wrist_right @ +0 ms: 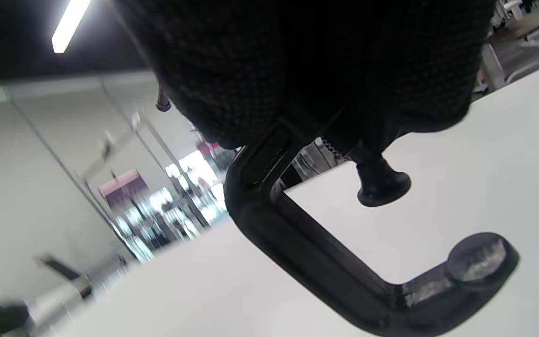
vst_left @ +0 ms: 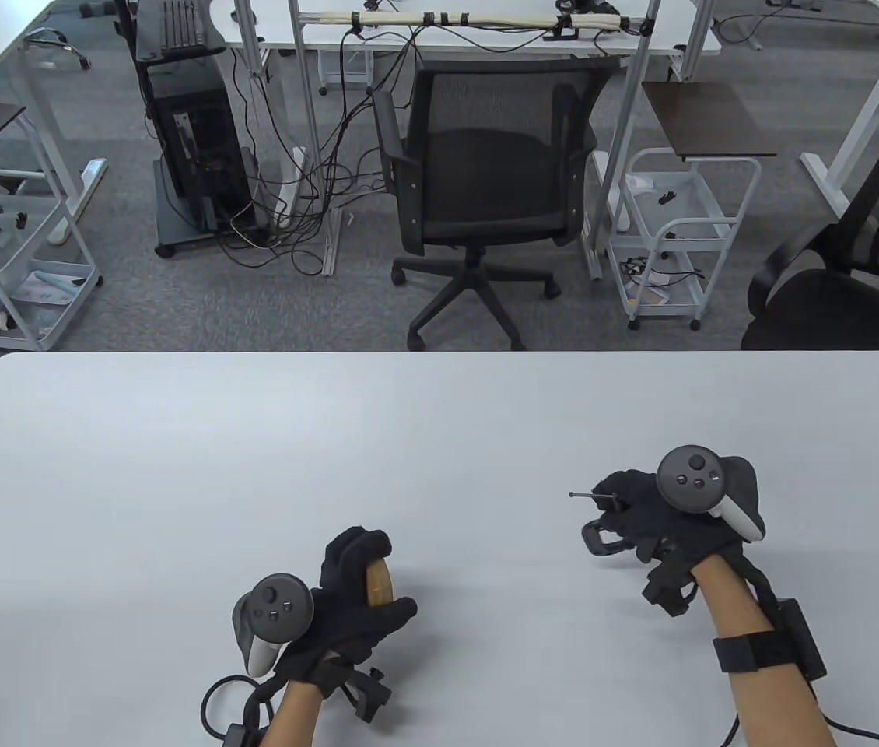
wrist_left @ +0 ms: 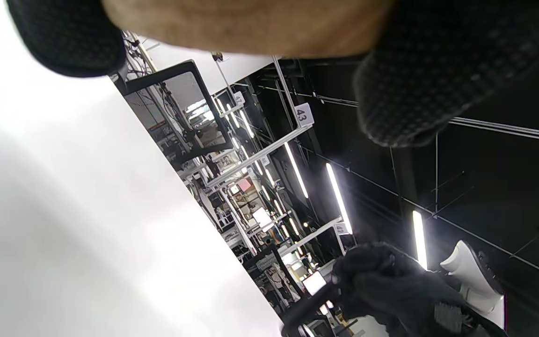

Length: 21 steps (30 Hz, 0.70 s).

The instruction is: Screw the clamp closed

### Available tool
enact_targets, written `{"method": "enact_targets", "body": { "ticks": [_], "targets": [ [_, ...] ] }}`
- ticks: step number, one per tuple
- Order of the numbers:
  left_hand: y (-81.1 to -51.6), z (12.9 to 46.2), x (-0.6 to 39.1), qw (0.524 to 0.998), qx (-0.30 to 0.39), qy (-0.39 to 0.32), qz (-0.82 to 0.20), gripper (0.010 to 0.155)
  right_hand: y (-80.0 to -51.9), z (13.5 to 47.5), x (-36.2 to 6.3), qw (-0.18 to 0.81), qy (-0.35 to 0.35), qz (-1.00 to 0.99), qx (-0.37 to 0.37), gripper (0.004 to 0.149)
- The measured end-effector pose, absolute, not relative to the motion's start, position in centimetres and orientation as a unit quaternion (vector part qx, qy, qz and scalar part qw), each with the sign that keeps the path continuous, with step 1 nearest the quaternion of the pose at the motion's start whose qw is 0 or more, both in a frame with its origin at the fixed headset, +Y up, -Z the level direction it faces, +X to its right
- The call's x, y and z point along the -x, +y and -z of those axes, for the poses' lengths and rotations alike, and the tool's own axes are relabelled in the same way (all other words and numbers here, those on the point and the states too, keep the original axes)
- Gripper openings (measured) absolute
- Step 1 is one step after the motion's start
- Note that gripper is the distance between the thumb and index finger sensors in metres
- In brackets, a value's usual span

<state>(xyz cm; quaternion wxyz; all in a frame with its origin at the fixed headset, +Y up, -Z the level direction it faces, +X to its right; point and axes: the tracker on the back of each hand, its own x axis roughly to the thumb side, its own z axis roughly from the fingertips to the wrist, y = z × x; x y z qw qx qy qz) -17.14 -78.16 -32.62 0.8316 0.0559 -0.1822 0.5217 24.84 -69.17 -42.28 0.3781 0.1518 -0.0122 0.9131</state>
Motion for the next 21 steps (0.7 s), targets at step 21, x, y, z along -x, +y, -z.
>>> {"method": "enact_targets", "body": {
  "ticks": [21],
  "targets": [
    [-78.5,32.2,13.7,0.75,0.012,-0.264,-0.607,0.092,-77.1,36.0,-11.2,0.917,-0.001,-0.398,0.022,0.035]
  ]
}}
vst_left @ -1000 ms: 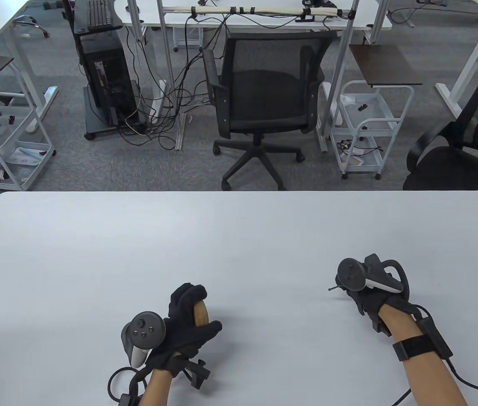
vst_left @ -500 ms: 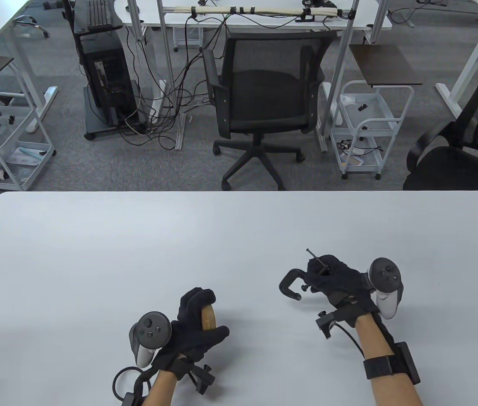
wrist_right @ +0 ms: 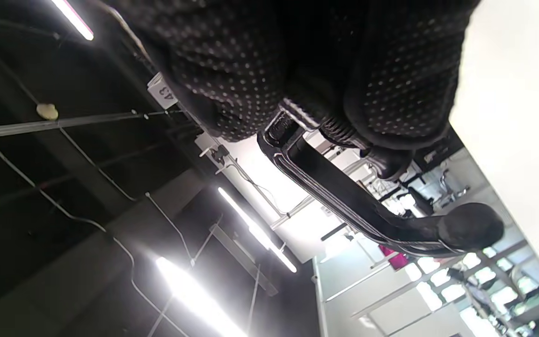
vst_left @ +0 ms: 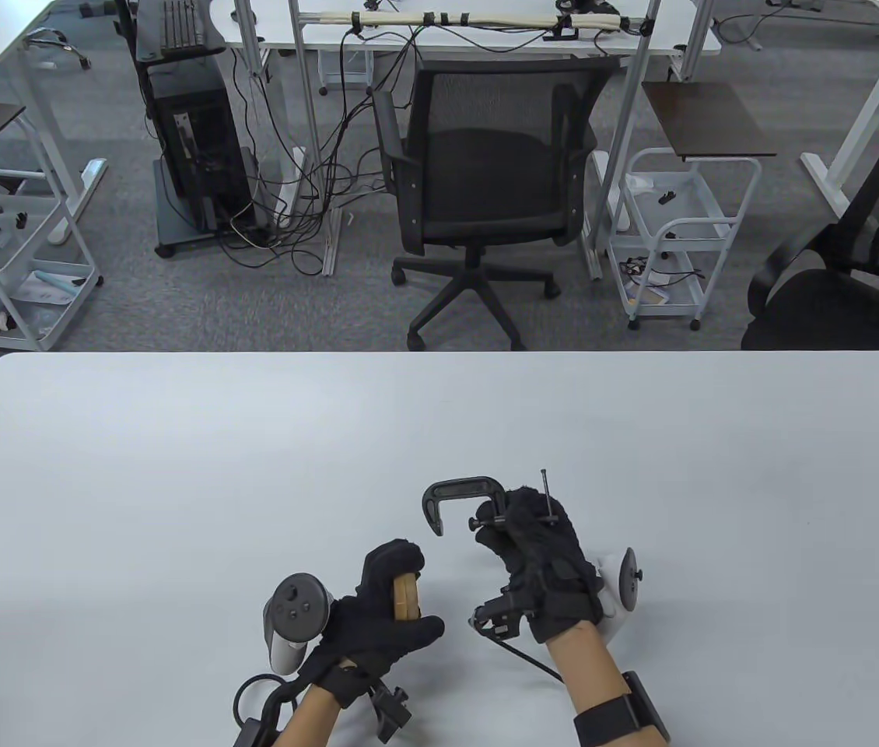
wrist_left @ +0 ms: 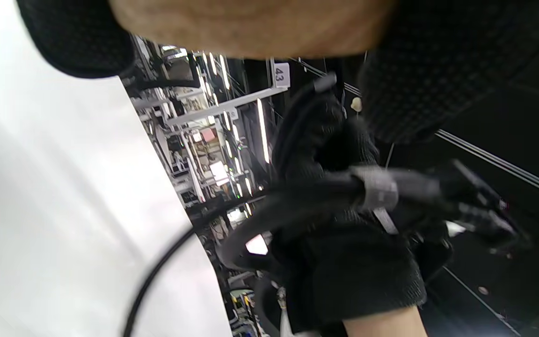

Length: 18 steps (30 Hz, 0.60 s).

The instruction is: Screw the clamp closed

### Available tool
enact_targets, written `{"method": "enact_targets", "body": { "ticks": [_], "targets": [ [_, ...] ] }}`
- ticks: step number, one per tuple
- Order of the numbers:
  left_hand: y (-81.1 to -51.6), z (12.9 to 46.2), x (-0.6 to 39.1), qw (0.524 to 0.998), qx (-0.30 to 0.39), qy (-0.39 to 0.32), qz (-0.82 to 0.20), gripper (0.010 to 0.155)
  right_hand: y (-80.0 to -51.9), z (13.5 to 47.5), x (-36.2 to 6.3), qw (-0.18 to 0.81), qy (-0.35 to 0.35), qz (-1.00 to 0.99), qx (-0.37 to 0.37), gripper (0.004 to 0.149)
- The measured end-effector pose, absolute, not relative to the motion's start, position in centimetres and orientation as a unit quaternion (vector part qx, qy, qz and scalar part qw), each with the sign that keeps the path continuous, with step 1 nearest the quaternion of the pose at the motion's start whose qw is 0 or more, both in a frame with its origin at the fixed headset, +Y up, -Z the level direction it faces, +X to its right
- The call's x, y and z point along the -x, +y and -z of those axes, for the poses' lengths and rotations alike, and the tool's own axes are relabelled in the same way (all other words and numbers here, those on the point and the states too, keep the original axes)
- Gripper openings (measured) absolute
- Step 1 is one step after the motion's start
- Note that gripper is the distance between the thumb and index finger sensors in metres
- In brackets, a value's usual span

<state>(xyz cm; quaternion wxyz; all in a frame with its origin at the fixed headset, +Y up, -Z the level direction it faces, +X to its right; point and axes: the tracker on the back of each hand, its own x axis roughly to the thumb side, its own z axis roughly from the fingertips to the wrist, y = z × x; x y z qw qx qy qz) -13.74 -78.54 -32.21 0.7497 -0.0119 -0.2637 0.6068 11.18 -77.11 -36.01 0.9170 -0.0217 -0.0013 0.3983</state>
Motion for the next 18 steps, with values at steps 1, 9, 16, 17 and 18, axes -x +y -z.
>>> {"method": "enact_targets", "body": {
  "ticks": [1,9,16,17,18],
  "targets": [
    [-78.4,32.1,13.5,0.746,0.013,-0.268,-0.61,0.092,-77.5,35.7,-10.4,0.923,0.004,-0.384,0.022,0.035],
    [-78.3,32.0,13.3,0.733,0.03,-0.288,-0.616,0.093,-80.5,34.5,-7.8,0.925,0.076,-0.373,-0.011,0.035],
    [-78.4,32.2,14.4,0.728,0.011,-0.264,-0.633,0.096,-80.8,34.4,-7.6,0.899,0.118,-0.42,-0.046,0.035],
    [-78.4,32.2,14.6,0.727,0.007,-0.262,-0.635,0.096,-80.9,34.5,-7.7,0.895,0.131,-0.424,-0.051,0.036],
    [-78.3,32.2,14.7,0.724,0.003,-0.261,-0.638,0.095,-80.9,34.6,-7.8,0.89,0.143,-0.429,-0.055,0.036]
  ]
}}
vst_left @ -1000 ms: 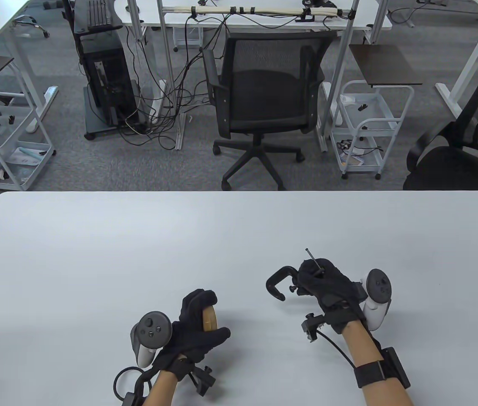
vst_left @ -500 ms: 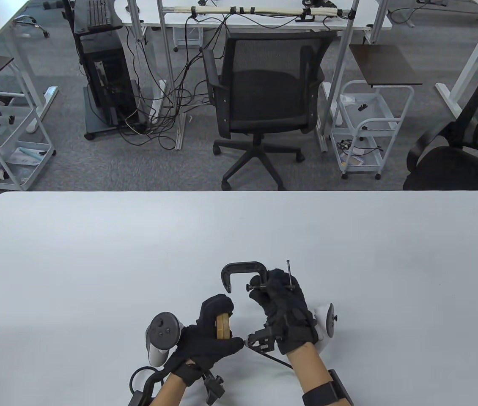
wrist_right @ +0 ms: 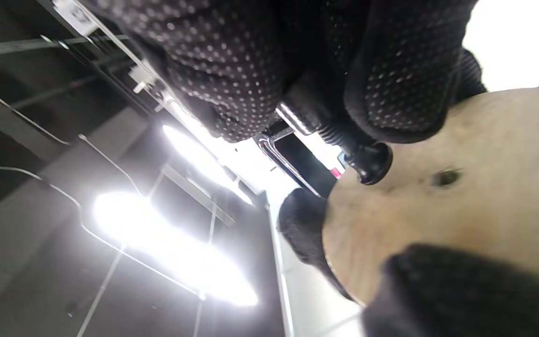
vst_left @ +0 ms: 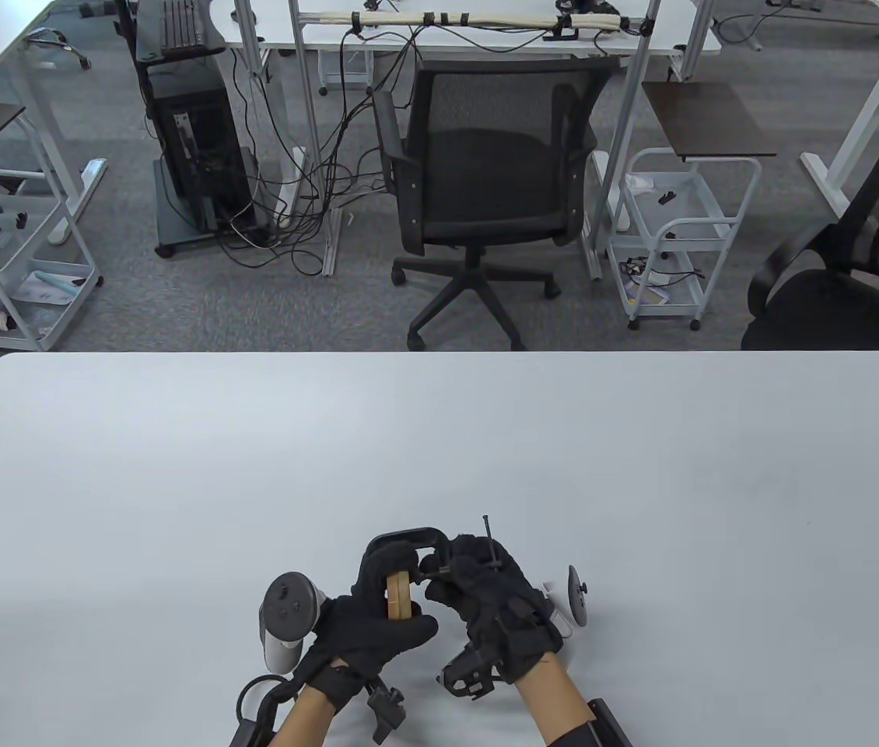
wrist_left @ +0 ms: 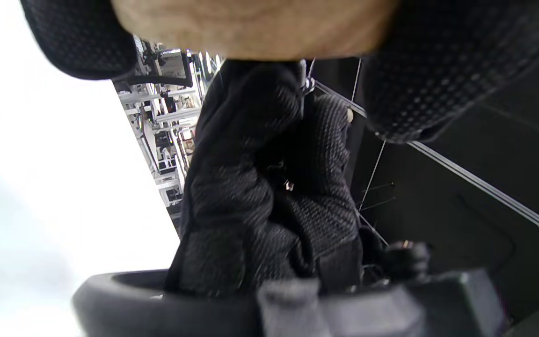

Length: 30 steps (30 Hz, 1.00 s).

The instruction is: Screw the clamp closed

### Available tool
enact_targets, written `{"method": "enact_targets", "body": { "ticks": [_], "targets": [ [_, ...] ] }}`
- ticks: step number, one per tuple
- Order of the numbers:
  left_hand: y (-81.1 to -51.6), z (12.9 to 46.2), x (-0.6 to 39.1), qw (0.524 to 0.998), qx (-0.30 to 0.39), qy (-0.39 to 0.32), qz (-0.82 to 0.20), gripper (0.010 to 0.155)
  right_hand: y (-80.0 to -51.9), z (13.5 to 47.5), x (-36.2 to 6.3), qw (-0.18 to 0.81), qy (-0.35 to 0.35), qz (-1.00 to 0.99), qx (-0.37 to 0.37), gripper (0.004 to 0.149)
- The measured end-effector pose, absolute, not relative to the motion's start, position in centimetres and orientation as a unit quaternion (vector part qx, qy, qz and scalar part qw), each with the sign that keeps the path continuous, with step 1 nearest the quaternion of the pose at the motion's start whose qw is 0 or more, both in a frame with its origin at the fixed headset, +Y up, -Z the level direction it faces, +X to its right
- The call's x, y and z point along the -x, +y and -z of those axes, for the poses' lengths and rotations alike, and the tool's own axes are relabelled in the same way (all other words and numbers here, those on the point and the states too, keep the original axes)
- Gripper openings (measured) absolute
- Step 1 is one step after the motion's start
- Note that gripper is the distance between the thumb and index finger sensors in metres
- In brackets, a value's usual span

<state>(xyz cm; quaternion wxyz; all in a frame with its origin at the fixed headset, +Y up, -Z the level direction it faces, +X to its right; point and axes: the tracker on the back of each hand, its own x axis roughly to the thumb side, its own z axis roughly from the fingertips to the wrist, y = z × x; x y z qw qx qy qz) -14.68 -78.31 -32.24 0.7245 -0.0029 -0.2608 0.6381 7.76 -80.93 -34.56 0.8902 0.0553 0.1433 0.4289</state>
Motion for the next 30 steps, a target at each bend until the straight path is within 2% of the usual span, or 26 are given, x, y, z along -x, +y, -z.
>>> {"method": "enact_targets", "body": {
  "ticks": [5,11,18,25,30],
  "targets": [
    [-78.3,32.3,15.2,0.729,-0.005,-0.255,-0.635,0.094,-81.4,35.5,-8.3,0.857,0.204,-0.467,-0.072,0.039],
    [-78.9,32.4,15.3,0.726,0.007,-0.248,-0.642,0.094,-81.8,36.2,-8.6,0.836,0.236,-0.487,-0.084,0.039],
    [-79.1,32.5,15.3,0.678,0.012,-0.232,-0.697,0.093,-81.3,36.6,-8.7,0.827,0.264,-0.478,-0.132,0.043],
    [-79.4,32.6,14.9,0.674,0.011,-0.218,-0.706,0.093,-81.6,37.6,-9.0,0.825,0.272,-0.473,-0.143,0.043],
    [-80.1,32.9,14.9,0.675,0.027,-0.209,-0.707,0.093,-82.5,37.7,-9.2,0.829,0.279,-0.468,-0.123,0.042]
  ]
}}
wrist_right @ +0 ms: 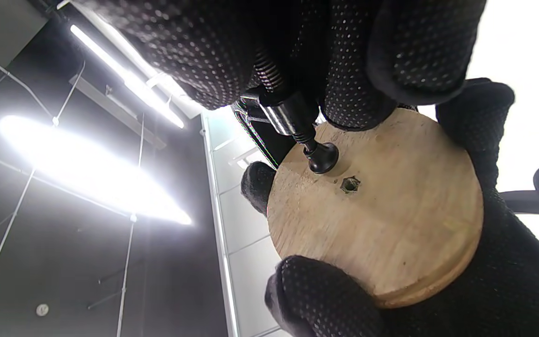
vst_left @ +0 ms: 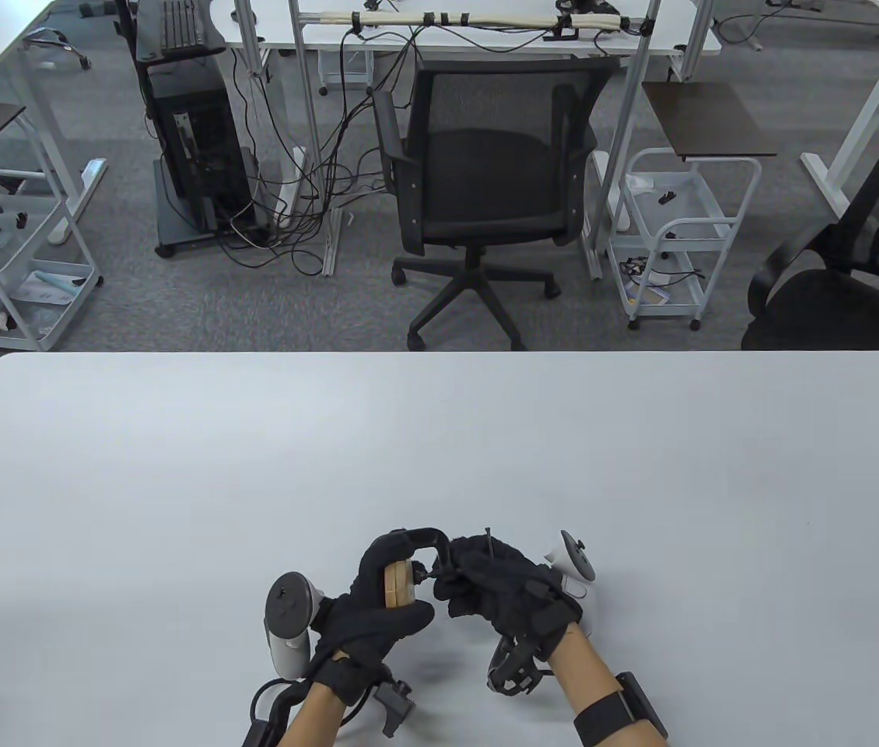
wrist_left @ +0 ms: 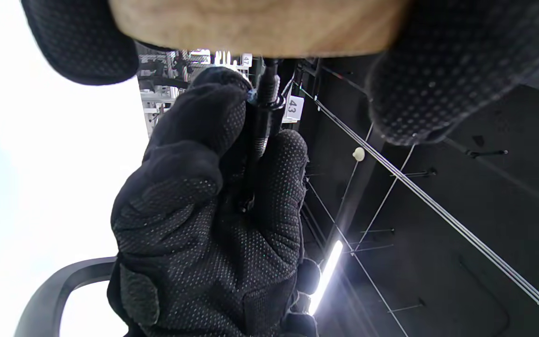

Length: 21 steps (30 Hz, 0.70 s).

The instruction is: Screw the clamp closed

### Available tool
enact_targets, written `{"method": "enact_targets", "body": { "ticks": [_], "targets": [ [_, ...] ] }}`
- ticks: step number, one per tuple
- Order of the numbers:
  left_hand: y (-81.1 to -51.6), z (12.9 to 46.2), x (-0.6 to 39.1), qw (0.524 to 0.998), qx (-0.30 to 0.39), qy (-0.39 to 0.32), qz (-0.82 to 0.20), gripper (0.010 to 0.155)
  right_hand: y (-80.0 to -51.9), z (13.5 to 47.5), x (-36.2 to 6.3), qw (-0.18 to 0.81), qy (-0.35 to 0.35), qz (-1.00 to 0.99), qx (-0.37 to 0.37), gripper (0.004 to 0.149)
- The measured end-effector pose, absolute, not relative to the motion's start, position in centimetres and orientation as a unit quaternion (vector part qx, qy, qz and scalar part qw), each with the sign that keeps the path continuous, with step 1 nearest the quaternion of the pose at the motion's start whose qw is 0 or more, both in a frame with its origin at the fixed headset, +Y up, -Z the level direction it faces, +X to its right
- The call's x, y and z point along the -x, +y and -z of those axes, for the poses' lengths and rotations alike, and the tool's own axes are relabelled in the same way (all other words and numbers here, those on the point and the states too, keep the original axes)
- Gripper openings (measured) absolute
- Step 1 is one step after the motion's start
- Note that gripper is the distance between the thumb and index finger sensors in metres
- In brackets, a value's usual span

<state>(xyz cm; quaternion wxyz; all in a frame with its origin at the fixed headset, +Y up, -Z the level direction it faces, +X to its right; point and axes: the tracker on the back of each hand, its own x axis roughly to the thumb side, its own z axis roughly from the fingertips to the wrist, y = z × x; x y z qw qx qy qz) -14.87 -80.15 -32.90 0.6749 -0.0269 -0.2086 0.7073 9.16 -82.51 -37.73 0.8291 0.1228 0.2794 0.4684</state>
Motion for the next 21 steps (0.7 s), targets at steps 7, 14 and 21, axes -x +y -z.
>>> {"method": "enact_targets", "body": {
  "ticks": [7,14,21],
  "targets": [
    [-79.86,33.09,15.21,0.68,0.026,-0.214,-0.701,0.092,-82.79,37.86,-8.87,0.828,0.281,-0.469,-0.129,0.042],
    [-79.9,33.18,15.11,0.68,0.026,-0.207,-0.703,0.092,-83.14,38.16,-8.79,0.831,0.29,-0.457,-0.128,0.043],
    [-79.98,33.04,14.78,0.679,0.034,-0.209,-0.703,0.092,-83.17,37.69,-9.23,0.833,0.277,-0.464,-0.12,0.043]
  ]
}}
